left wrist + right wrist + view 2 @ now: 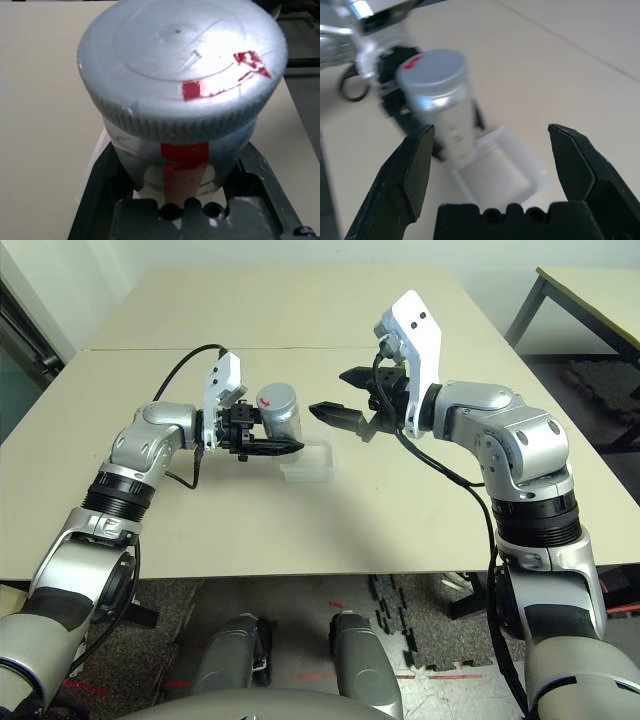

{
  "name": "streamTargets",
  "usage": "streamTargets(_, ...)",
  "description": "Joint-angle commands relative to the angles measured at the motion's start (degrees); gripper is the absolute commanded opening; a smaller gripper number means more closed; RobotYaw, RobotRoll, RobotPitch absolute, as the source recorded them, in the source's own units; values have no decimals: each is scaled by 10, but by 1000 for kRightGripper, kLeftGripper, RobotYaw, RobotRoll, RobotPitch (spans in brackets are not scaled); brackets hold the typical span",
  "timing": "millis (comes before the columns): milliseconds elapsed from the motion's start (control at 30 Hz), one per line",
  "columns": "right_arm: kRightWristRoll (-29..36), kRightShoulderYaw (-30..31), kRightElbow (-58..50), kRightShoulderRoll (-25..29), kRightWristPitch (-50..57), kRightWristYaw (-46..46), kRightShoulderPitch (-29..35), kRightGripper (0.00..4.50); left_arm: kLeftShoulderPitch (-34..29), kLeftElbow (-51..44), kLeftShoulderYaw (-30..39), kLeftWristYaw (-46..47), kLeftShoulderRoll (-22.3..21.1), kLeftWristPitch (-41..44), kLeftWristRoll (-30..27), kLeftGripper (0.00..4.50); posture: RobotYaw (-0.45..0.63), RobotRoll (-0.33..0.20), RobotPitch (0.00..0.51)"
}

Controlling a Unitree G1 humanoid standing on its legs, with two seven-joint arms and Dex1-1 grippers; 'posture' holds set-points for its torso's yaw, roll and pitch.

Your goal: Pour the medicine from the bottle into the box.

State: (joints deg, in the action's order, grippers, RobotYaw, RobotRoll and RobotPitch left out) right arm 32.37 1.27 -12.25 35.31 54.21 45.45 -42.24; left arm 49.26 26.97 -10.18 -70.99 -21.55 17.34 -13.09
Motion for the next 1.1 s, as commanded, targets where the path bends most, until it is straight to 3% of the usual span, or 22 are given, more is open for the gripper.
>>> streamTargets(33, 23, -6, -25, -2, 16, 3, -3, 4500, 13, 11, -4, -4, -4, -8, 10, 2494, -38, 0, 88)
streamTargets(567, -26, 56, 39, -77, -48, -7, -64, 4500, 20, 17, -7, -5, 2, -13, 10, 2494, -37, 0, 85)
streamTargets(1100, -86, 102, 94, -103, -103, 19, -92, 4500, 12, 0, -10, -2, 10, -2, 7, 2494, -21, 0, 90)
